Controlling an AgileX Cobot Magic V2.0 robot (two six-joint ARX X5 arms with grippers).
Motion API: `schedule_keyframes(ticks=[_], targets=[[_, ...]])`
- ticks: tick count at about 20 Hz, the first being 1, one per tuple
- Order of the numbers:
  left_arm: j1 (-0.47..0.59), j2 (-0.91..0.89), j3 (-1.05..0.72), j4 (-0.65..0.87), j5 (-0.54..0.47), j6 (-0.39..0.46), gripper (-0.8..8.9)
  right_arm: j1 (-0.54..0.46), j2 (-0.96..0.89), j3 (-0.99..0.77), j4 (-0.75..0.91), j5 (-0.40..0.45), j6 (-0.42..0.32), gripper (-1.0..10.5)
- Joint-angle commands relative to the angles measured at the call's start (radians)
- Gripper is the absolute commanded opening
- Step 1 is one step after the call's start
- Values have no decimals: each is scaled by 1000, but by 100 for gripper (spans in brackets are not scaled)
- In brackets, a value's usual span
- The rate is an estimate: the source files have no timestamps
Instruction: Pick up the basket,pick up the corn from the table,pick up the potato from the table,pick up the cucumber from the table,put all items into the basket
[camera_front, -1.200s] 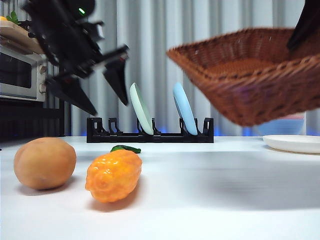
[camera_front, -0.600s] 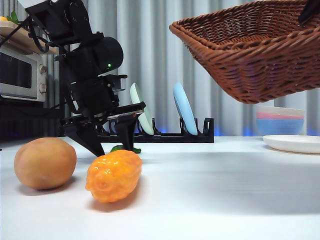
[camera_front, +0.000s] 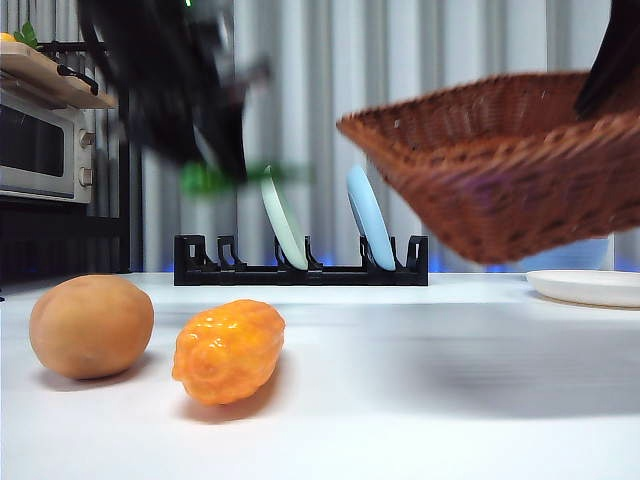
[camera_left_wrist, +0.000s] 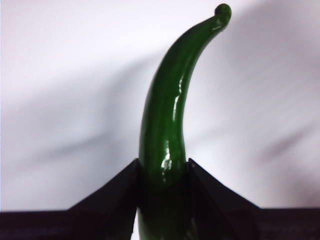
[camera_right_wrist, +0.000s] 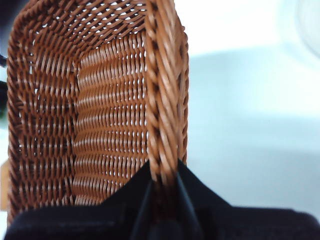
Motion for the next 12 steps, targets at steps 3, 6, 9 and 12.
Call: schedule_keyframes(ticks=[3,6,9,12], targets=[[-34,-254,-1,14,66,-71,-8,18,123,11,90,-14,53,-12],[-135,-296,-1,14,64,-129,-8,52,174,11,175,-26,126,-12],[-257,-246,-1,28,35,-179,-8,82,179,11,265,-66,200,-12],[-369,-165,-1,51,-108,-215,-8,94,179,11,297,-67,247,-12]])
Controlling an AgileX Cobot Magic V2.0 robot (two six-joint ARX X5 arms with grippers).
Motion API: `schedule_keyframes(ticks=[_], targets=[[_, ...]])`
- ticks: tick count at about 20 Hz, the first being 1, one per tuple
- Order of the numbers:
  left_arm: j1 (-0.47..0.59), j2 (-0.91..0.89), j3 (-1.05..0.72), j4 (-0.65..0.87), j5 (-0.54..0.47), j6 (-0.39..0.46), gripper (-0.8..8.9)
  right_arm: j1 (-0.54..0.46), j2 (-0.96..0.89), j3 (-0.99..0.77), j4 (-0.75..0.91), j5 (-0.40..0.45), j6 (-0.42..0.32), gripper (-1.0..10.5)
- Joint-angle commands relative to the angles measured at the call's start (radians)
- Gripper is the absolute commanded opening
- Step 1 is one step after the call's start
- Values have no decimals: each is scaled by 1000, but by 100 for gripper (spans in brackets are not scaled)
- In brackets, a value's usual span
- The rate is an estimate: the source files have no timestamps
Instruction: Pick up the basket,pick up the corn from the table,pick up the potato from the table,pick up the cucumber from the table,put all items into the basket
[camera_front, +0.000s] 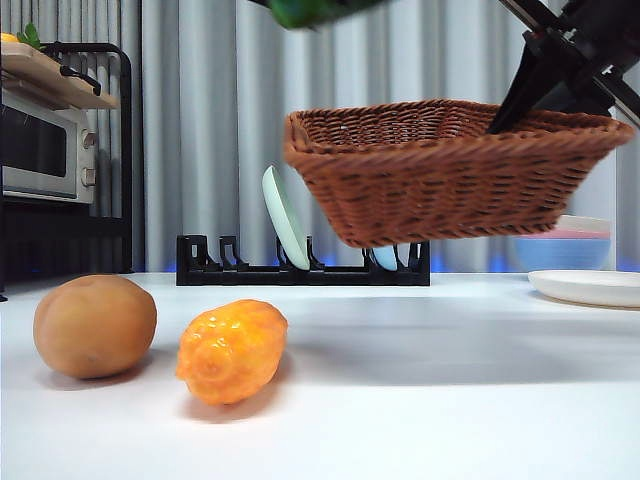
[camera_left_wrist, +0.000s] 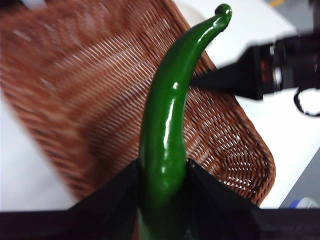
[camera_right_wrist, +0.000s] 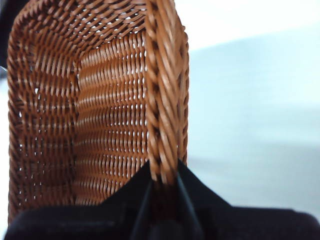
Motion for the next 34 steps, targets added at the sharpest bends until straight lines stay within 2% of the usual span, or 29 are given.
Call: schedule_keyframes(ticks=[1,3,7,8,10,11,14,18,20,23,26,28,30,31,34], targets=[[-57,58,-8,30,-127,-55,-8,2,-4,9,16,-27,60,-12],[-89,123,-8,66,-152,-80,-8,2,-4,9,16,-82,63,-12],[-110,219,-8,103,-166,-80,19,2,-4,9,13,-87,71,-12],[-109,233,-8,100,-166,-80,133,2,-4,9,13,-89,73,-12],[-109,240,-8,90,-167,-80,492,2,-4,9,13,-114,72,-12],[-110,240,-8,94,-164,-80,542,2,-4,9,13,-111,72,-12],[-109,210,-8,100,-157,-80,541,2,-4,9,13,-109,71,-12],[-114,30,-8,47,-160,-79,539,-1,-4,9,13,-104,57,-12],[-114,-99,-8,-61,-164,-71,539,-2,-4,9,16,-103,55,-12],[-114,-270,-8,-318,-198,-92,539,-2,-4,9,17,-103,45,-12],[-114,-333,-8,-571,-346,-164,539,-2,-4,9,17,-104,43,-12],[-115,-333,-25,-718,-454,-244,538,-2,-4,9,17,-104,43,-12],[-126,-339,-114,-703,-509,-311,534,-2,-4,9,16,-105,42,-12],[-130,-339,-174,-658,-508,-318,534,-2,-4,9,16,-106,42,-12],[-123,-332,-380,-416,-446,-334,534,-2,-4,9,16,-108,42,-12]])
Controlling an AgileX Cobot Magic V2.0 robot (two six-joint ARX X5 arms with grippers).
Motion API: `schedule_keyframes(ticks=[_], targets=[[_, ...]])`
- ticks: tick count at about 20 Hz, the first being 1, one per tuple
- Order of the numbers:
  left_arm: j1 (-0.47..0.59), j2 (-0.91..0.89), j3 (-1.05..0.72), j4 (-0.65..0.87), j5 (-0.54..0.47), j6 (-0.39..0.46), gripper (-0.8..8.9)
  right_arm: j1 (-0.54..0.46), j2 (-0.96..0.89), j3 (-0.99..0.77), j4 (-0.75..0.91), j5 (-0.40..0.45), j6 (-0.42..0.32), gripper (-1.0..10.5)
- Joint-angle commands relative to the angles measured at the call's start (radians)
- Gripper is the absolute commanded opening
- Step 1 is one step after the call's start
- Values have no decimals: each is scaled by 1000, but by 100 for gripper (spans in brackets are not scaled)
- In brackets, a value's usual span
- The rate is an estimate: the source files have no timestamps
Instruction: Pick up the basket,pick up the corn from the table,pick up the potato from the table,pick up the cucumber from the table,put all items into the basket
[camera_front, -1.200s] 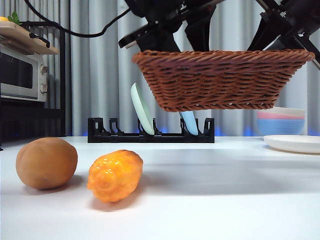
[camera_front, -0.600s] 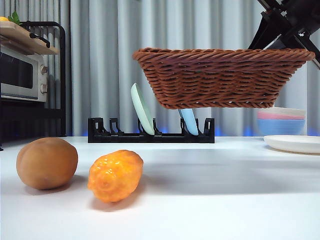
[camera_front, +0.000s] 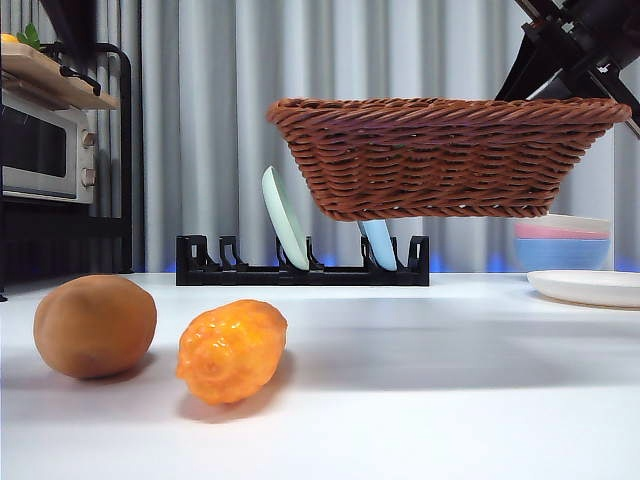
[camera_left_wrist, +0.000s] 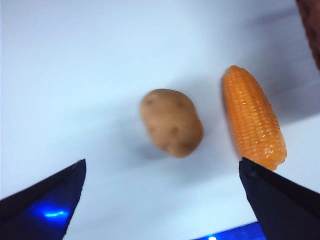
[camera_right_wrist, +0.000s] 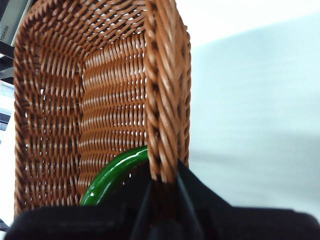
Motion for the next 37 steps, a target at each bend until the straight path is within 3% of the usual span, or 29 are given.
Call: schedule_keyframes(ticks=[1,3,7,10,13,17,18,21,24,27,29,31,34,37], targets=[[12,18,-145,196,69,-30,534,0,-4,9,21,-15,-2,-12],[45,52,-211,328,111,-30,534,0,-4,9,20,-15,-8,-12],[115,146,-223,412,113,-25,534,1,-4,9,19,-16,-8,-12],[219,227,-223,447,227,19,534,1,-4,9,19,-16,-8,-12],[300,299,-223,496,275,54,534,1,-4,9,19,-16,-9,-12],[354,378,-223,552,392,103,525,1,-4,9,20,-15,-9,-12],[354,396,-223,557,410,116,471,1,-4,9,20,-15,-9,-12],[351,409,-223,562,387,133,-27,1,-4,9,20,-14,-9,-12],[351,394,-223,551,385,156,-8,1,-4,9,19,-12,-9,-12],[322,254,-221,497,426,158,-7,1,-4,9,19,-11,-9,-12],[274,108,-220,522,542,141,-7,1,-4,9,19,-11,-13,-12],[206,-41,-219,647,633,97,-7,6,-4,9,19,-11,-19,-12],[129,-119,-205,855,533,26,-7,25,-4,9,19,-11,-19,-12],[124,-43,-104,851,463,83,-7,50,-4,9,11,-11,-19,-12]])
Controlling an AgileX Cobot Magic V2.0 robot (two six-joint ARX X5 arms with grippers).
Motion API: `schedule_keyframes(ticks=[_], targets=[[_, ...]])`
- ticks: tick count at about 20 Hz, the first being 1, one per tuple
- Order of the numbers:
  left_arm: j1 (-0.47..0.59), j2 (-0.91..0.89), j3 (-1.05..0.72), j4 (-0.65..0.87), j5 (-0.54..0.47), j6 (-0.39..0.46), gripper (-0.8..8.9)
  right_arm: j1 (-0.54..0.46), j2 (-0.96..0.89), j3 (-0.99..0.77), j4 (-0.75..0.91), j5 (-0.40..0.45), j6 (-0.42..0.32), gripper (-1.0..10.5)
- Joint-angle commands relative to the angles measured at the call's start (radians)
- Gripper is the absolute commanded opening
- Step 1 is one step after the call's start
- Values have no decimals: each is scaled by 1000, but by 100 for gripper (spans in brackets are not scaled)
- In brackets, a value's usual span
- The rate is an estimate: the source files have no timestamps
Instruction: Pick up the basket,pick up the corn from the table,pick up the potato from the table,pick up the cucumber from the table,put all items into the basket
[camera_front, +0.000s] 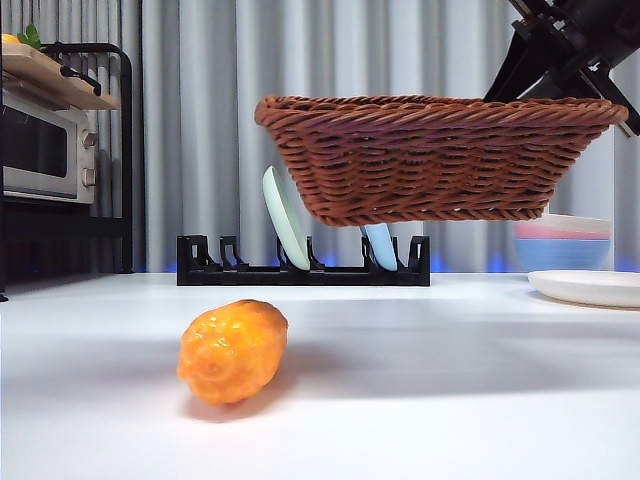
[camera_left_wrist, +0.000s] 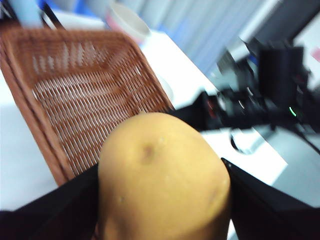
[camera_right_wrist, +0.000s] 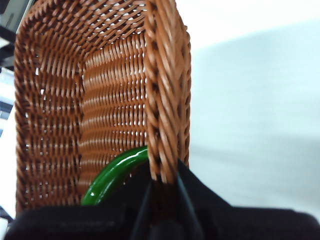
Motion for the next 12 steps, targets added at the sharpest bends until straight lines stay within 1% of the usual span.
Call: schedule_keyframes(ticks=[1,3,7,8,10,11,12], targets=[[-1,107,74,-23,-30,68,-7,24,-4,9,11,-12,1,-12],[-1,219,177,-83,-84,147,-7,42,-4,9,10,-11,1,-12],[0,460,418,-285,-207,310,-7,60,-4,9,-1,-9,2,-12],[0,506,460,-320,-222,340,-7,60,-4,9,-3,-9,2,-12],[-2,585,515,-363,-217,409,3,60,-4,9,-10,-9,2,-12],[-2,610,522,-371,-218,434,70,60,-4,9,-15,-9,2,-12],[-2,627,522,-377,-218,435,224,60,-4,9,-21,-9,1,-12]])
